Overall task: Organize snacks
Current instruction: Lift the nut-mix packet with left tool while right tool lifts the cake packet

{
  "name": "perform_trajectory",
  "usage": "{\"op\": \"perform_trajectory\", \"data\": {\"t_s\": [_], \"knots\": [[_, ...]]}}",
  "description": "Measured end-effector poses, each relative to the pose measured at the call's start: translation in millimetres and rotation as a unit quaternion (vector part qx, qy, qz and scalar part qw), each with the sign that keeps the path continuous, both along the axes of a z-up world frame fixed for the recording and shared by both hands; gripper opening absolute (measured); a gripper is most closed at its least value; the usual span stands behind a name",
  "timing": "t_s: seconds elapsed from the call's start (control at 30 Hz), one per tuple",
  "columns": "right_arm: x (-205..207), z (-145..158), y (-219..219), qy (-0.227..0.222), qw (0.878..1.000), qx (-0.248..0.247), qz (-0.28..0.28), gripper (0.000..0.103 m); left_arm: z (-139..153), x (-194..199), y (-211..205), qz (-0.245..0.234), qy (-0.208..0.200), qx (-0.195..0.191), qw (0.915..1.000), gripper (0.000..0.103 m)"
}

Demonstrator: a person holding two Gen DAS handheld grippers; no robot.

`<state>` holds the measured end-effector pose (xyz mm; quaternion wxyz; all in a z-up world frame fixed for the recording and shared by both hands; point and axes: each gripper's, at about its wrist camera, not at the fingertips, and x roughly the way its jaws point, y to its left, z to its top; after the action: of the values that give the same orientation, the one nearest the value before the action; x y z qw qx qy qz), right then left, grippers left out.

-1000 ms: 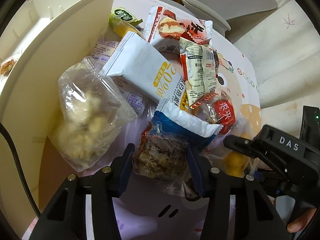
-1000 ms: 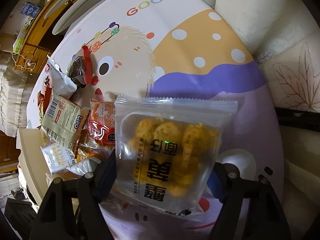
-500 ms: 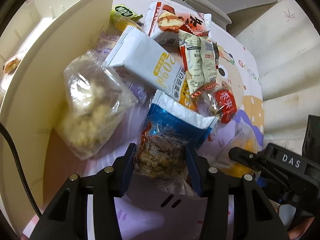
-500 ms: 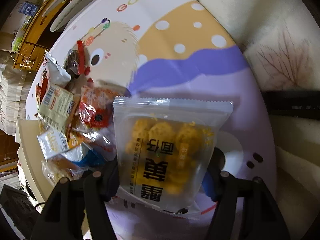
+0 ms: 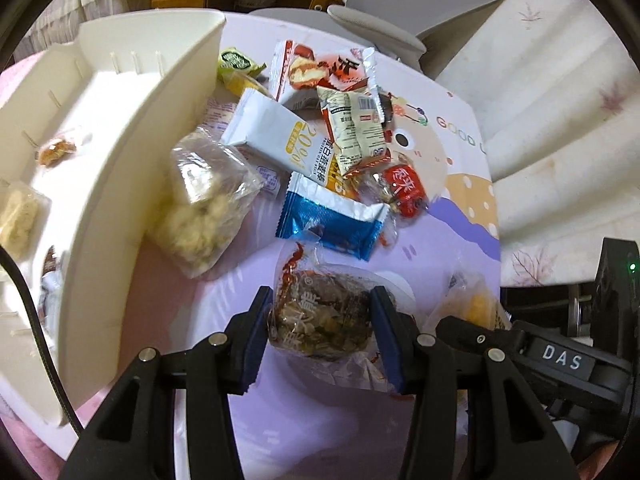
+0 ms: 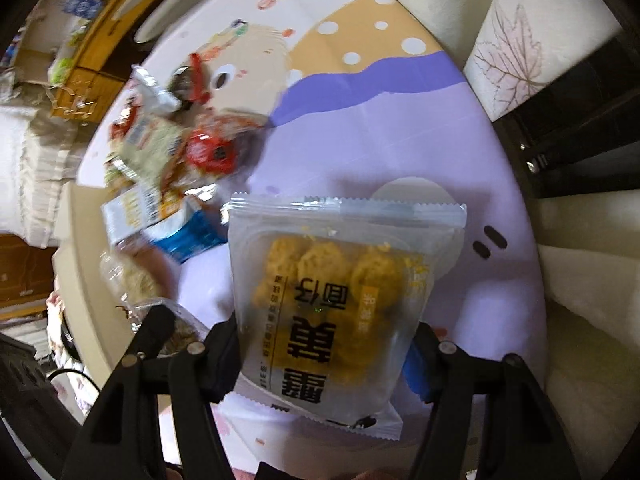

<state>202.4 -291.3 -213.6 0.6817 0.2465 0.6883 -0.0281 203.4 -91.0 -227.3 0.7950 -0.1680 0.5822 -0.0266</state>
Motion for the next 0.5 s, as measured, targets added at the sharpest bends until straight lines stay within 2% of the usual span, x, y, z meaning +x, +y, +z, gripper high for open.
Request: {"op": "perform_trajectory", "data": {"t_s": [0.33, 0.5], "knots": [[-46, 45, -9, -0.078, 0.995, 0.027, 0.053, 0.066, 44, -49, 11, 0.000, -0.037, 0.020, 0.9991, 0.047], [-53, 61, 17, -0.113, 0.989, 0.031, 0.085, 0.066, 67, -75, 23, 0.007, -0.061, 0.026, 0.9978, 0.047]]}}
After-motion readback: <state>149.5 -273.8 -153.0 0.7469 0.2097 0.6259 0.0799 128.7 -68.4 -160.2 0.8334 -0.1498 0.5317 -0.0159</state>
